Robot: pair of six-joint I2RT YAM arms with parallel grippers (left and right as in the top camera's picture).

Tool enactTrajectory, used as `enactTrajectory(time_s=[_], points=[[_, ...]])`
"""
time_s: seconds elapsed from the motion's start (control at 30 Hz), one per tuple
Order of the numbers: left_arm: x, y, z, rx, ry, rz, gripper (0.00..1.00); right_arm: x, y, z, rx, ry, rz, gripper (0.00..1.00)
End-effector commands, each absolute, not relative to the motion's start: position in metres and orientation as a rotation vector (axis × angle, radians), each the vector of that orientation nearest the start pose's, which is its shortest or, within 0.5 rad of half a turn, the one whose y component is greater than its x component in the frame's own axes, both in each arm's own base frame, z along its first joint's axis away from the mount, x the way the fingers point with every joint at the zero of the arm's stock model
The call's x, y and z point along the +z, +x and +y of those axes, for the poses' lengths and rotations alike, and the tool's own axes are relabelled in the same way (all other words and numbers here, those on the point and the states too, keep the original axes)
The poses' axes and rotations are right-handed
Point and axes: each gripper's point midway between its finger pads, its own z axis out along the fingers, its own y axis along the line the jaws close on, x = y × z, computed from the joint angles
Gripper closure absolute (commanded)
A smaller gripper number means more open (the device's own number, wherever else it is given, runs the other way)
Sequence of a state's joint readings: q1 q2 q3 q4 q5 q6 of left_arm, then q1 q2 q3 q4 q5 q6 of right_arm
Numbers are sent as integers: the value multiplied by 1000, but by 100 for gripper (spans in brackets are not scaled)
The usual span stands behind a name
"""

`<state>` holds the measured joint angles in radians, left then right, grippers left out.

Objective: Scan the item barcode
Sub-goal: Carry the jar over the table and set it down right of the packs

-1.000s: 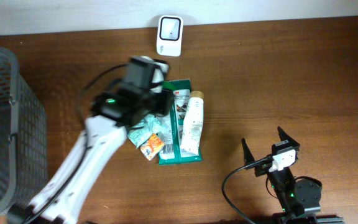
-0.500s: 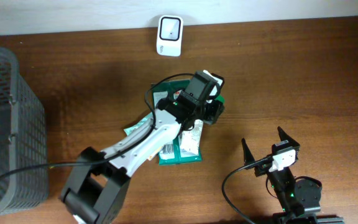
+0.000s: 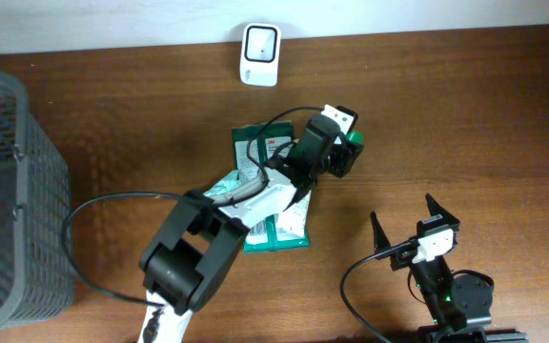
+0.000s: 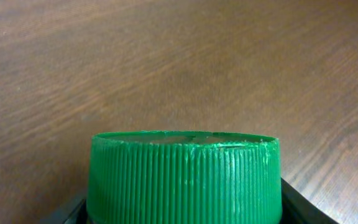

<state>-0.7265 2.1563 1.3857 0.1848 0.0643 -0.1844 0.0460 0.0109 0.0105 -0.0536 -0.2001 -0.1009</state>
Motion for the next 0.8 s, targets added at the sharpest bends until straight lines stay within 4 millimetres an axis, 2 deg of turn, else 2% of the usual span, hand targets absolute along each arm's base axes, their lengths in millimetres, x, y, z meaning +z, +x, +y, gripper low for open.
enactTrajectory(time_s=[0.0, 0.1, 0.23, 0.43, 0.5, 0.57, 0.63, 0.77], points=[[61, 435, -407, -605, 634, 2105, 66, 162, 241, 47, 127, -273, 1603, 2], [48, 429, -401, -582, 648, 2166, 56, 162, 241, 47, 127, -273, 1603, 2], [33, 420, -393, -553, 667, 2243, 50, 162, 241, 47, 127, -273, 1603, 2], [32, 406, -401, -644, 722, 2264, 26, 162, 241, 47, 126, -273, 1603, 2], [40, 407, -402, -653, 721, 2250, 19, 162, 241, 47, 126, -273, 1603, 2], [58, 408, -404, -658, 727, 2211, 14, 162, 241, 47, 127, -273, 1603, 2], [76, 409, -404, -639, 780, 2152, 14, 162, 241, 47, 127, -273, 1603, 2], [93, 411, -403, -616, 842, 2089, 15, 162, 241, 47, 127, -273, 1603, 2]])
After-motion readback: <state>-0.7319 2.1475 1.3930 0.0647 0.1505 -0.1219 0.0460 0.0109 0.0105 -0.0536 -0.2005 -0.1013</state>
